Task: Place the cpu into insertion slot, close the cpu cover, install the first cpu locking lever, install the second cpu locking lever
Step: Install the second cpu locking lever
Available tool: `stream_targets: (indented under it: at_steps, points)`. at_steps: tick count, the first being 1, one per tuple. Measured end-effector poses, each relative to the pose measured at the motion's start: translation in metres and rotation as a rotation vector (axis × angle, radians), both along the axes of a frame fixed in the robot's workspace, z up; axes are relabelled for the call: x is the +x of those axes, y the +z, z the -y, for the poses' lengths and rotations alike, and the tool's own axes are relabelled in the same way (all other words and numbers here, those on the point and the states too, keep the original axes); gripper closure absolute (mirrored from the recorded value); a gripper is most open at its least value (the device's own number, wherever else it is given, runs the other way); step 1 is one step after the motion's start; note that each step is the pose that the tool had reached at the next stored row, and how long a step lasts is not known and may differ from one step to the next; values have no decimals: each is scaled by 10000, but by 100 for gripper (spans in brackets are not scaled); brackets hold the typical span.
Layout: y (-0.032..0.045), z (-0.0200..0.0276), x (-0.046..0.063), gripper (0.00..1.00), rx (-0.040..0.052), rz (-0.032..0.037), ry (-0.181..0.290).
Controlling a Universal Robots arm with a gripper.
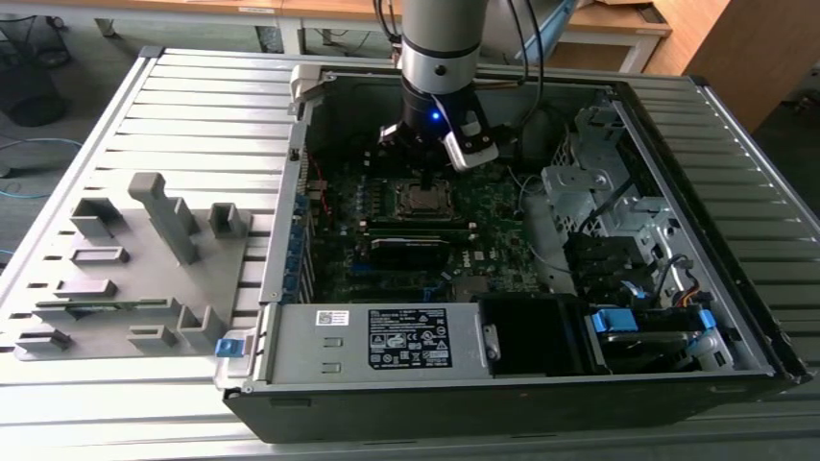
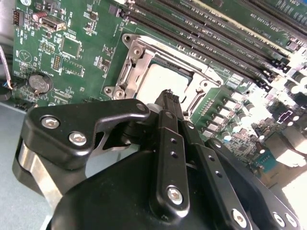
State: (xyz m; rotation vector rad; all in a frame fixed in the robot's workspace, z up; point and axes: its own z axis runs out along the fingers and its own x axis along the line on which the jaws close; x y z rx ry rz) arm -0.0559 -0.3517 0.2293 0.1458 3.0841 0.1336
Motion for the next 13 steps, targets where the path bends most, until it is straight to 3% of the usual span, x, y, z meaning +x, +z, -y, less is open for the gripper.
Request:
stream_targets:
  at_steps: [9,13]
  points:
    - [0,113,0,89,1,1,0]
    - [5,116,0,89,29,-1,-1]
